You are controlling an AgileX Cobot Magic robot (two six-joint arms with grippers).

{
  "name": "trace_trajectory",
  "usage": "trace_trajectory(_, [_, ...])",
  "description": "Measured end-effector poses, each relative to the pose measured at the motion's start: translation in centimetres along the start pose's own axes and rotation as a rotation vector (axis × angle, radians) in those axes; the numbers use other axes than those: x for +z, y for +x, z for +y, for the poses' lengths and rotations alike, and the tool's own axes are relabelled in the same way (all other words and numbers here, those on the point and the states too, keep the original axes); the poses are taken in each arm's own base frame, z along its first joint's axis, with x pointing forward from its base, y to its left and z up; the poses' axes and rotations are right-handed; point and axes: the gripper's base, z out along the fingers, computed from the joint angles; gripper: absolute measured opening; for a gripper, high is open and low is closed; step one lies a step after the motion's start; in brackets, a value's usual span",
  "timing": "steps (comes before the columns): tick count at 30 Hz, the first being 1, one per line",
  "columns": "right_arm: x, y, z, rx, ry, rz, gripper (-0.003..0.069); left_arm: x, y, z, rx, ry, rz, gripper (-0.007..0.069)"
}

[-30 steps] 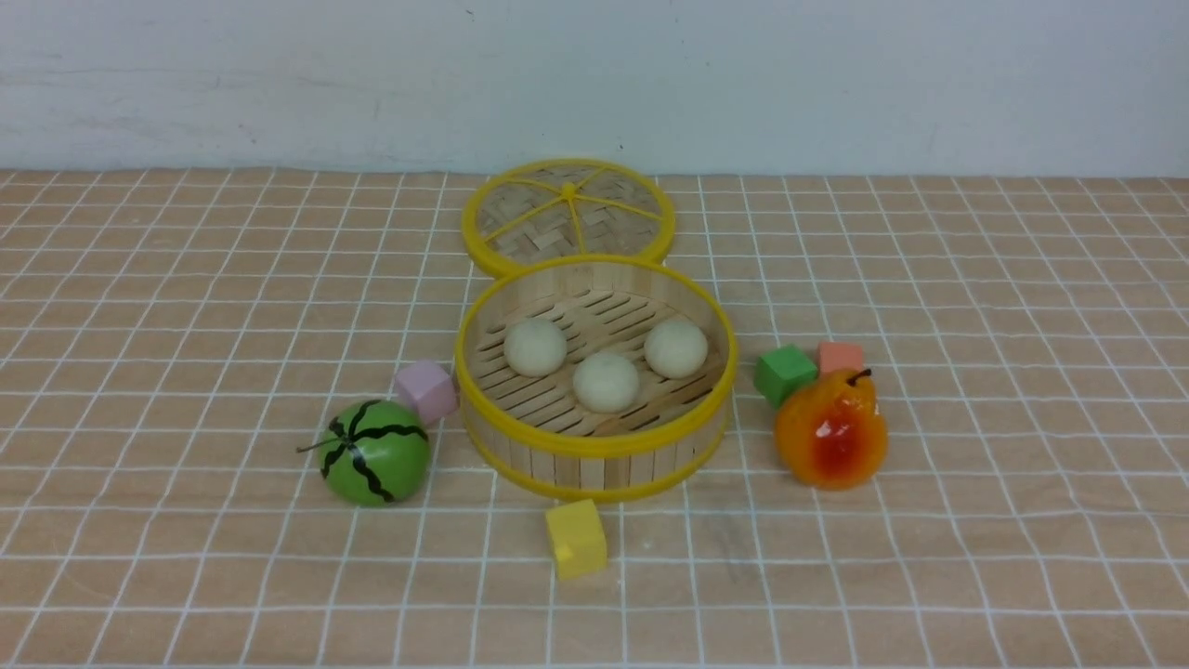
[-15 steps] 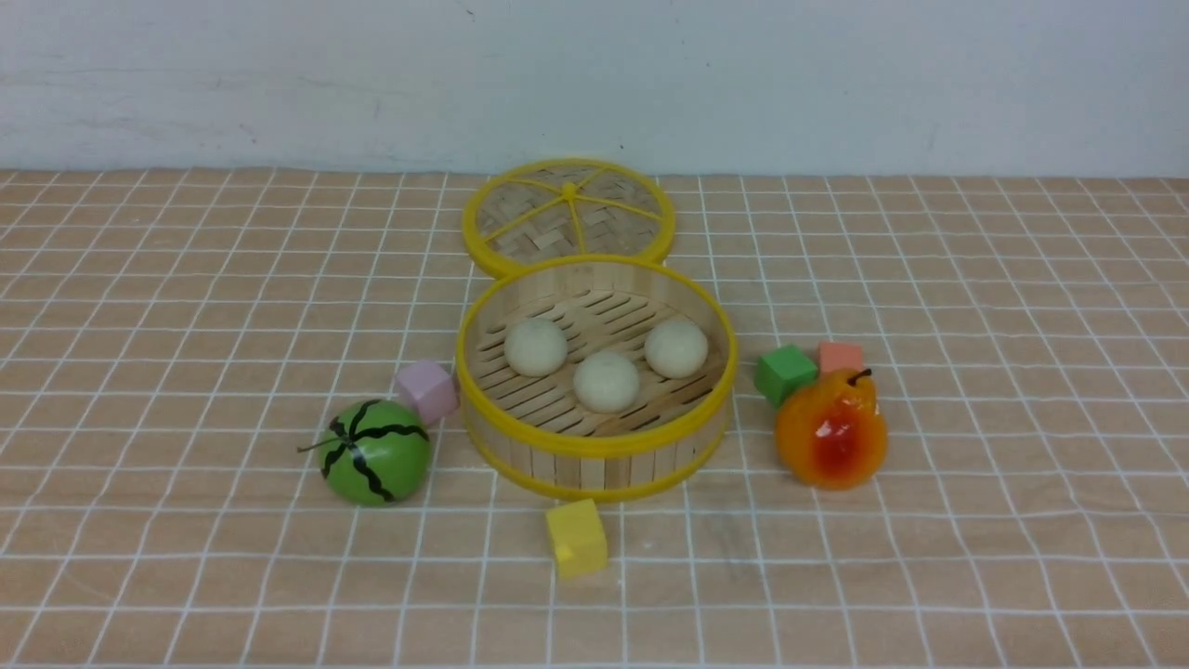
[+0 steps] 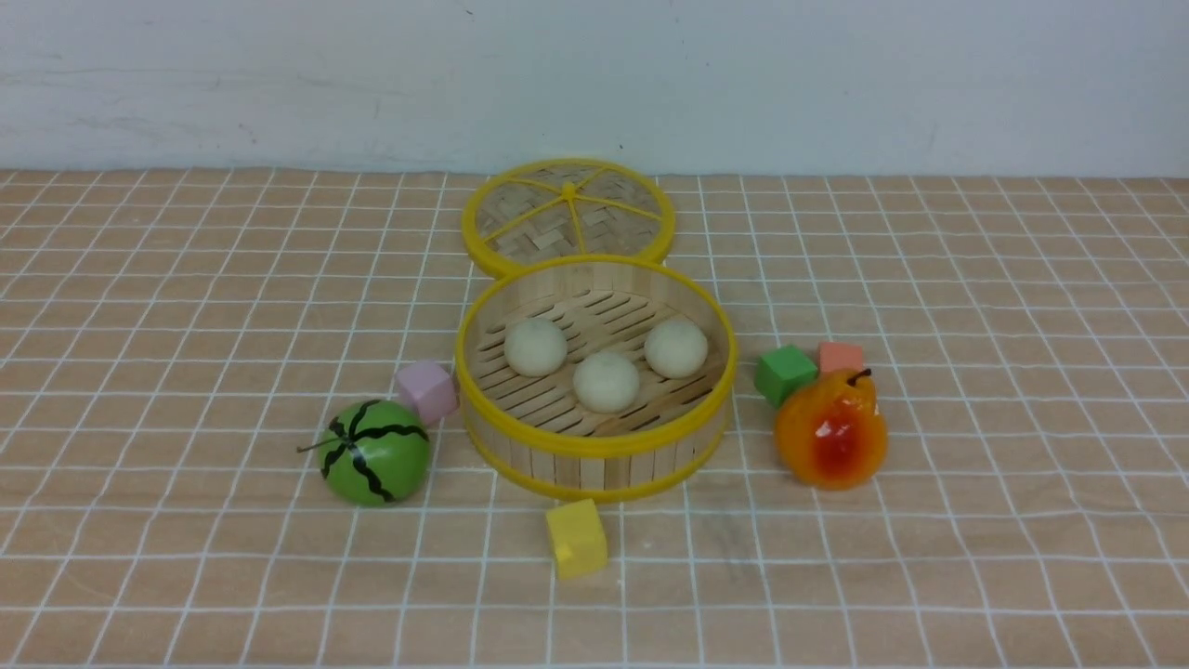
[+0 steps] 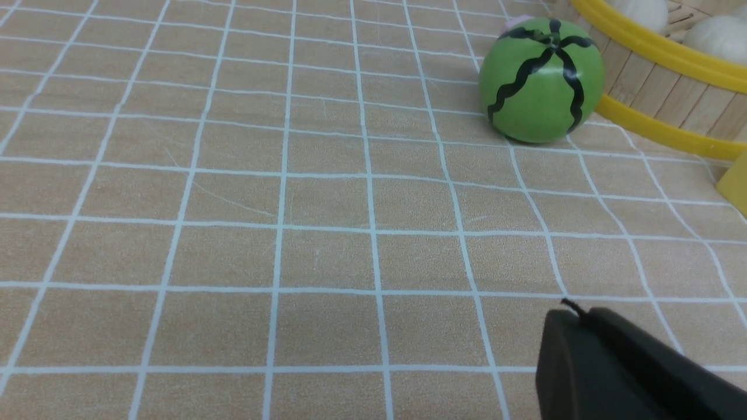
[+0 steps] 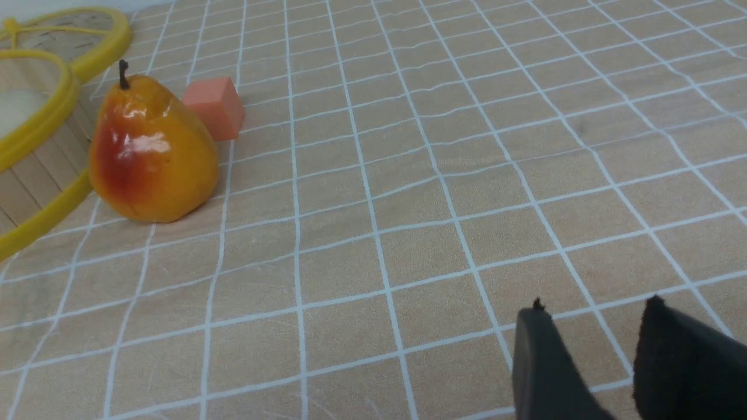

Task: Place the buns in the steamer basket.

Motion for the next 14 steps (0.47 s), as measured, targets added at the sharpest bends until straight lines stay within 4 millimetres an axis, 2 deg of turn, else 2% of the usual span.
trace_trajectory(14, [0.0, 0.0, 0.0, 0.0, 0.0, 0.0, 0.0241, 0.0, 0.0, 0.0, 0.0, 0.0, 0.0, 0.0017])
